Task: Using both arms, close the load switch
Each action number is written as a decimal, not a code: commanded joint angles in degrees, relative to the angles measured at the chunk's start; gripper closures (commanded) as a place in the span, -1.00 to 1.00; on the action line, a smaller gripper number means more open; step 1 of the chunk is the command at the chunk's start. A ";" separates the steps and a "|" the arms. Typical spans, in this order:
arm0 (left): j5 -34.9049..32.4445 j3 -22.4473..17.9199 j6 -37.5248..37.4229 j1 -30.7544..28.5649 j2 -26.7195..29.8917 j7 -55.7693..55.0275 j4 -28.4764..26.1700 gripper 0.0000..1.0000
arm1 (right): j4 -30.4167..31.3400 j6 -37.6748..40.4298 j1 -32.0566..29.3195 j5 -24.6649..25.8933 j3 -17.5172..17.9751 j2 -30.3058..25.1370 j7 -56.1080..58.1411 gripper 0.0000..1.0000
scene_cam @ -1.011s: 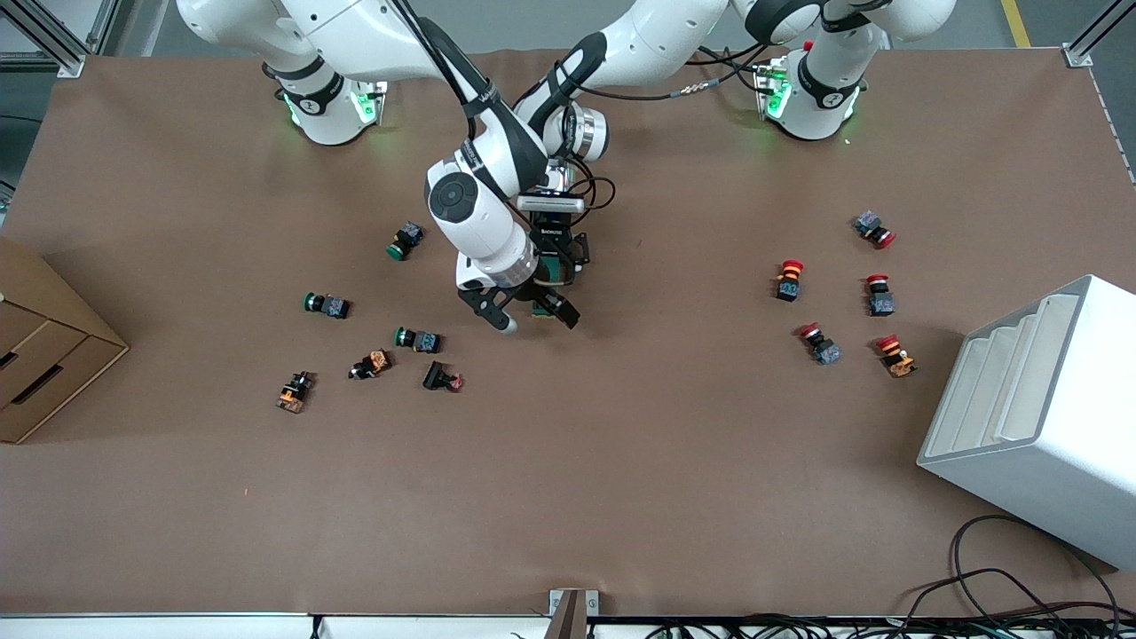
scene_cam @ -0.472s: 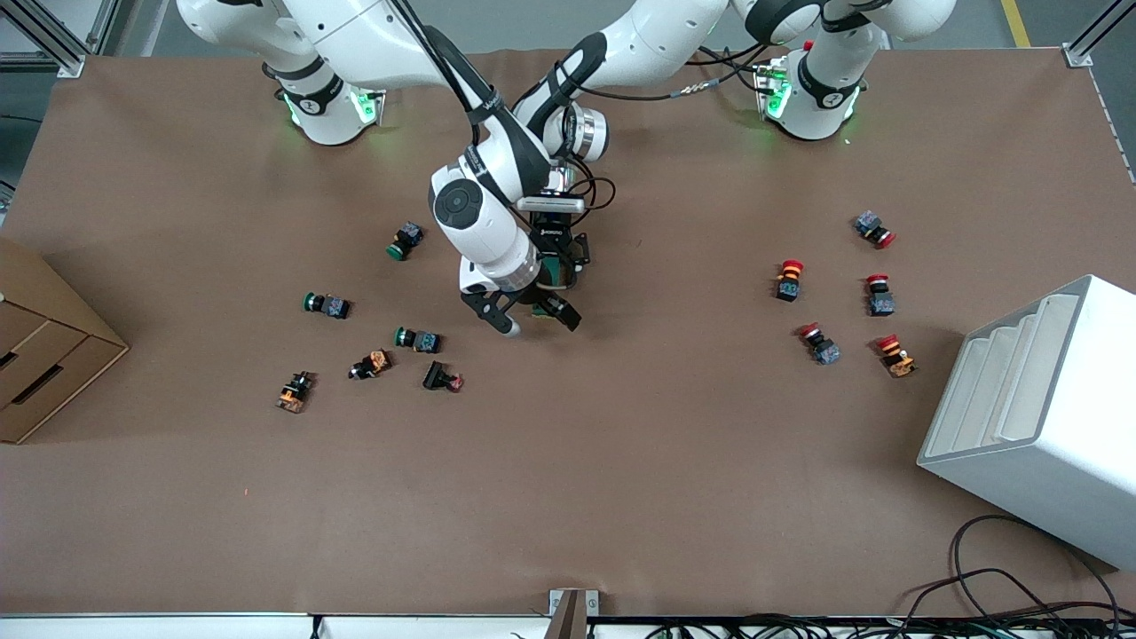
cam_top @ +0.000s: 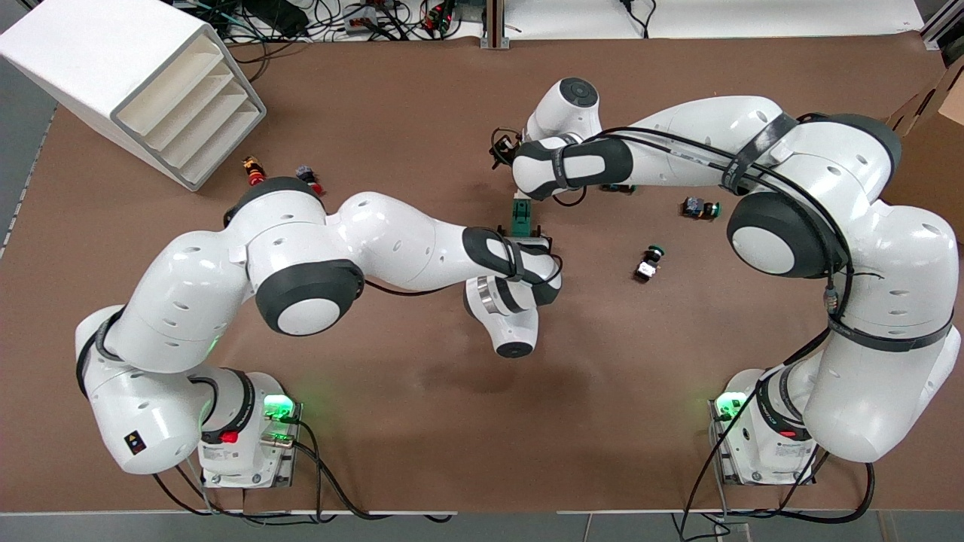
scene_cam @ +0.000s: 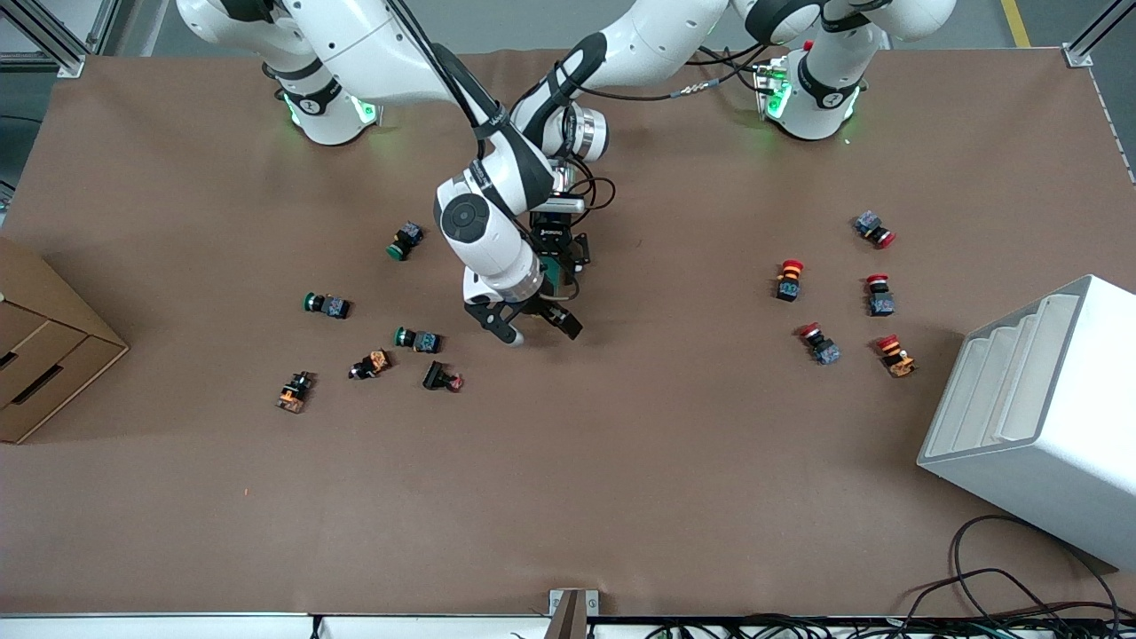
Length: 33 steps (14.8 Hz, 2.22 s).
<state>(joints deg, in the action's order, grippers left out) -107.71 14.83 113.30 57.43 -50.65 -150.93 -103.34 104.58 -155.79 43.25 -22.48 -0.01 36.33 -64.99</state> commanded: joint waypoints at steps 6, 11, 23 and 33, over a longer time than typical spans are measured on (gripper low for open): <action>1.63 0.12 1.75 -1.18 -3.40 -1.47 1.56 -1.00 | -1.57 -0.39 -0.54 1.56 -0.34 2.60 1.00 -1.00; 1.63 0.12 1.75 -1.18 -3.49 -1.47 1.30 -1.00 | -1.57 -1.53 -0.63 2.36 -0.51 3.83 1.18 -1.00; 5.22 0.20 1.75 -1.10 -2.70 0.54 0.50 -1.00 | -8.07 22.86 -15.10 2.27 -2.89 -4.41 25.74 -1.00; 22.94 1.52 2.89 -4.61 0.11 18.53 9.18 -1.00 | -9.99 50.65 -34.98 16.23 -3.68 -17.34 61.80 -1.00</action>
<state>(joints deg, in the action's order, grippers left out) -91.30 15.87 115.17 55.44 -50.41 -139.33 -97.89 94.66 -108.15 10.91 -9.05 -4.75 21.99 -7.85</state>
